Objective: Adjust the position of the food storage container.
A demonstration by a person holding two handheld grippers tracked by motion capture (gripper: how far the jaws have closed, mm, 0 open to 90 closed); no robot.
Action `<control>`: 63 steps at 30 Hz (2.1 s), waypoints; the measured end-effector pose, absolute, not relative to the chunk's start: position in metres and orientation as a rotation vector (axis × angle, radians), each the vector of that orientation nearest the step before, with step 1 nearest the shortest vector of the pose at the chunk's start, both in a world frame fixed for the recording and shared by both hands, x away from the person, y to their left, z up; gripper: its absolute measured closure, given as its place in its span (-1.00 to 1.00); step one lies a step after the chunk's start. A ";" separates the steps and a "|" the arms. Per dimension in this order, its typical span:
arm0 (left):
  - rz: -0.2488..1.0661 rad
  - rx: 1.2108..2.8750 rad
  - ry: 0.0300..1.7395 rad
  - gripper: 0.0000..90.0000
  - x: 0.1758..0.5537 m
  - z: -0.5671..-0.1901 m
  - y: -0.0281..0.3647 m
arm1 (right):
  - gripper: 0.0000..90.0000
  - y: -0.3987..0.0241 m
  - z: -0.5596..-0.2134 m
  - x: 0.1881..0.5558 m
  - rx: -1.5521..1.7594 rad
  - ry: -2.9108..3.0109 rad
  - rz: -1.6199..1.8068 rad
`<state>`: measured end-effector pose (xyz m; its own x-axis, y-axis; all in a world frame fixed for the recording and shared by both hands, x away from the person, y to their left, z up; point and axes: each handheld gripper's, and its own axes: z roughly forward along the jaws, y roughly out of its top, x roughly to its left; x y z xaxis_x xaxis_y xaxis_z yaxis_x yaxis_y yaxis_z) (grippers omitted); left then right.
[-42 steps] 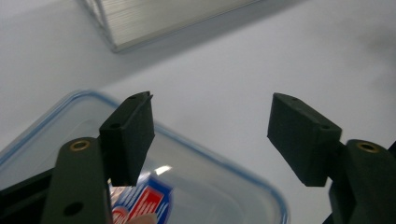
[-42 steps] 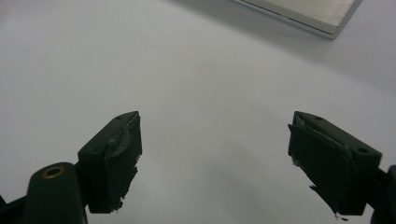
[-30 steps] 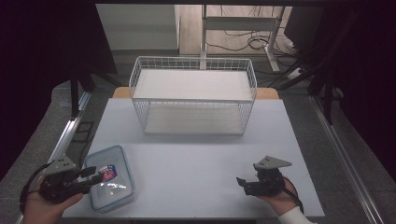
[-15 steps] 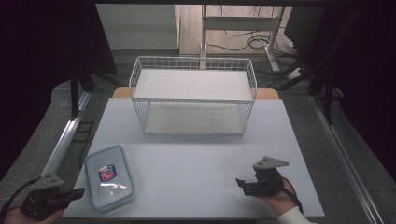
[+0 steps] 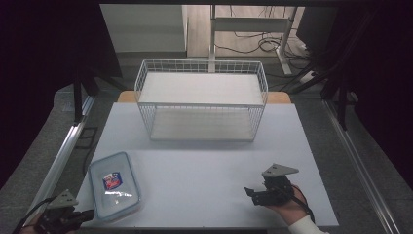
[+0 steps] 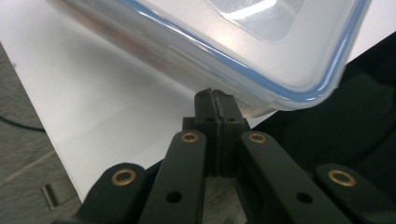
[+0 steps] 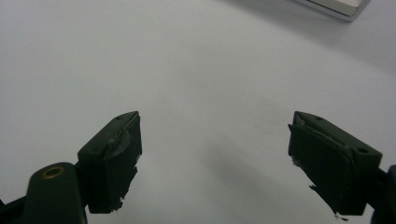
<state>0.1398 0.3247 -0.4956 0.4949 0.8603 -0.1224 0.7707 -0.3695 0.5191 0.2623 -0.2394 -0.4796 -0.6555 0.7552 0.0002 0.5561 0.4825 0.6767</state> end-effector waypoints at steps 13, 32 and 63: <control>0.164 2.238 1.268 1.00 0.165 -0.498 0.281 | -0.60 -0.241 -0.480 0.263 1.119 2.430 0.950; 0.106 2.293 1.146 1.00 0.204 -0.500 0.216 | -0.61 -0.242 -0.480 0.263 1.118 2.434 0.947; 0.285 1.979 1.341 1.00 0.246 -0.445 0.320 | -0.61 -0.243 -0.481 0.265 1.125 2.438 0.933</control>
